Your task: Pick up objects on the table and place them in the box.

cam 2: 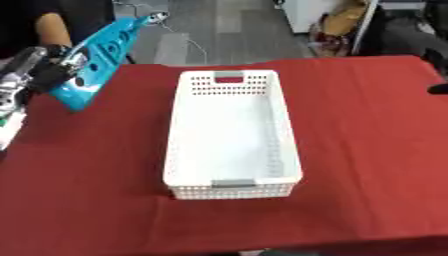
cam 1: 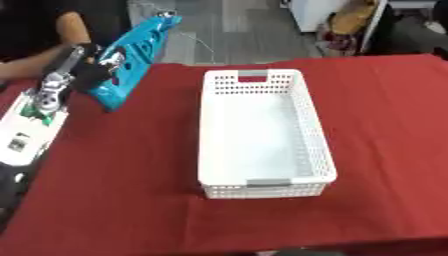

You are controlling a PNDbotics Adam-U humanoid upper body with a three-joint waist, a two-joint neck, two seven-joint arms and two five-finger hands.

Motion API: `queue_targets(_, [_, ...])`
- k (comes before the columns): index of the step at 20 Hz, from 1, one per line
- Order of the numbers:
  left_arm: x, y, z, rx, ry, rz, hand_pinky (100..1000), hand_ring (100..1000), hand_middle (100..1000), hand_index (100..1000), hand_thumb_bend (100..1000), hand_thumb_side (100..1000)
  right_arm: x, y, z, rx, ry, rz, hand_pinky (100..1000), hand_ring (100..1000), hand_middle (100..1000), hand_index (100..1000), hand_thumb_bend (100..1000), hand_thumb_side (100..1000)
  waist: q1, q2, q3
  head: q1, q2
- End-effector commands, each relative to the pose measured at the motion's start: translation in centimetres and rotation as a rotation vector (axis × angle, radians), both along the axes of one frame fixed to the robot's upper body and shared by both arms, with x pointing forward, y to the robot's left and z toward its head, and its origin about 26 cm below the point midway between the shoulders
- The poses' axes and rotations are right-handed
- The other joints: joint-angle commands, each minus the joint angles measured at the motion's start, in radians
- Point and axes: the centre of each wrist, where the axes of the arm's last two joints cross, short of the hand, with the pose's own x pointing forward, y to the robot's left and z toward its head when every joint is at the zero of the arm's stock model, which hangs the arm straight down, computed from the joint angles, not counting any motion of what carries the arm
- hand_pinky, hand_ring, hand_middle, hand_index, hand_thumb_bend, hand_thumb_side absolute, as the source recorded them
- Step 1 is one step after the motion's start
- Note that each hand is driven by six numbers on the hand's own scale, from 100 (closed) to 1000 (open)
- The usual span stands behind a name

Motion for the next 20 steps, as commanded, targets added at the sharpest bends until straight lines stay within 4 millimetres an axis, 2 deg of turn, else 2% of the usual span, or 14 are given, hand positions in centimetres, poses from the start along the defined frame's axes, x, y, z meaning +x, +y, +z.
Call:
queue_targets(1, [0.5,0.2,2.4,0.073,-0.027,-0.027,100,100,100,104,100,617,0.0,-0.2,0.8,-0.029,-0.018,0.004,686,849,869,1000,100,994,0.001,-0.012,-0.003,-0.005,-0.001])
queue_targets(10, [2.7,-4.5,4.3,0.070,-0.062,-0.176,100,100,100,105,100,632,0.0,-0.2,0.7,-0.028,-0.012,0.009,687,849,869,1000,100,993,0.001,-0.018,-0.004,0.005,-0.001])
queue_targets(15, [3.6,-7.0,4.5,0.101,-0.039,-0.258,100,100,100,105,100,612,0.0,-0.1,0.7,-0.026,-0.011,0.013,687,849,868,1000,100,993,0.001,-0.019,-0.005,0.012,-0.001])
queue_targets(20, [4.2,-8.6,4.4,0.137,-0.012,-0.318,100,100,100,105,100,596,0.0,-0.1,0.7,-0.026,-0.011,0.015,687,849,868,1000,100,993,0.002,-0.019,-0.006,0.015,-0.001])
